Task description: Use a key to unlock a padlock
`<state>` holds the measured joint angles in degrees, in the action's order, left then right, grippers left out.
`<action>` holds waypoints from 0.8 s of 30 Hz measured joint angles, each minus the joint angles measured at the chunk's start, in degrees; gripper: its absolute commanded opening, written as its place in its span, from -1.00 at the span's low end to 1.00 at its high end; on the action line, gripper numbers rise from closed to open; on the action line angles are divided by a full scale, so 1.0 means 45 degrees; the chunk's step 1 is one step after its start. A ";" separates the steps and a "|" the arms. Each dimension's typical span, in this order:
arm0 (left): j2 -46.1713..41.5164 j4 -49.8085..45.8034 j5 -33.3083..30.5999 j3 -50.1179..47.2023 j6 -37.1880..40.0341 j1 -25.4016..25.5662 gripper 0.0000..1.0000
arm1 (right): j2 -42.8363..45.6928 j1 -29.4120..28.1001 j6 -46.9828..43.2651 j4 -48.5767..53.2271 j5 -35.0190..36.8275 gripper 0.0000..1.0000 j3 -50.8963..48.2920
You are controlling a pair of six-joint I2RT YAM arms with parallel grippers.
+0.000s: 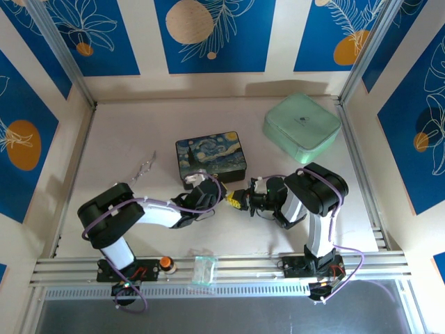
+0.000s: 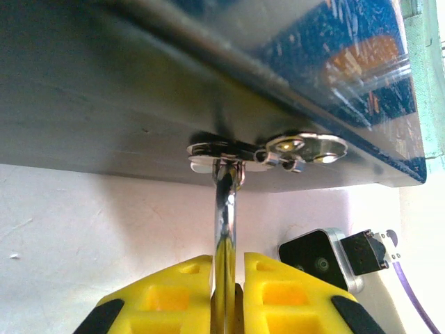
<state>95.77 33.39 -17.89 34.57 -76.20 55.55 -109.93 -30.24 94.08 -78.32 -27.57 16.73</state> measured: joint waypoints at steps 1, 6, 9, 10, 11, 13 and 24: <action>0.0000 0.0005 -0.0005 0.0000 0.0000 0.0000 -1.00 | 0.0029 0.0015 0.0010 0.0039 0.0039 -1.00 0.0000; -0.0005 0.0049 0.0078 -0.0019 -0.0010 0.0005 -1.00 | 0.0568 0.0034 -0.0068 0.0894 0.0136 -1.00 -0.0005; -0.0155 0.0049 0.0219 -0.0019 -0.0005 0.0015 -1.00 | 0.1302 0.0141 -0.0321 0.1875 0.0087 -1.00 -0.0005; -0.0253 0.0044 0.0238 -0.0019 -0.0005 0.0019 -1.00 | 0.1477 0.0194 -0.0384 0.2045 0.0039 -1.00 -0.0005; -0.0355 0.0034 0.0253 -0.0019 0.0000 0.0019 -1.00 | 0.1676 0.0272 -0.0481 0.2239 -0.0034 -1.00 -0.0005; -0.0500 0.0010 0.0296 -0.0019 0.0000 0.0024 -1.00 | 0.2059 0.0374 -0.0680 0.2676 -0.0170 -1.00 0.0010; -0.0398 0.0005 0.0398 -0.0126 -0.0068 0.0107 -1.00 | 0.2934 -0.0073 -0.1341 0.4663 0.0330 -1.00 0.0189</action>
<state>93.97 33.41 -16.10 34.00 -76.51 56.03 -96.73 -30.57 88.05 -57.34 -26.09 17.58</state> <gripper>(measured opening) 0.122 0.042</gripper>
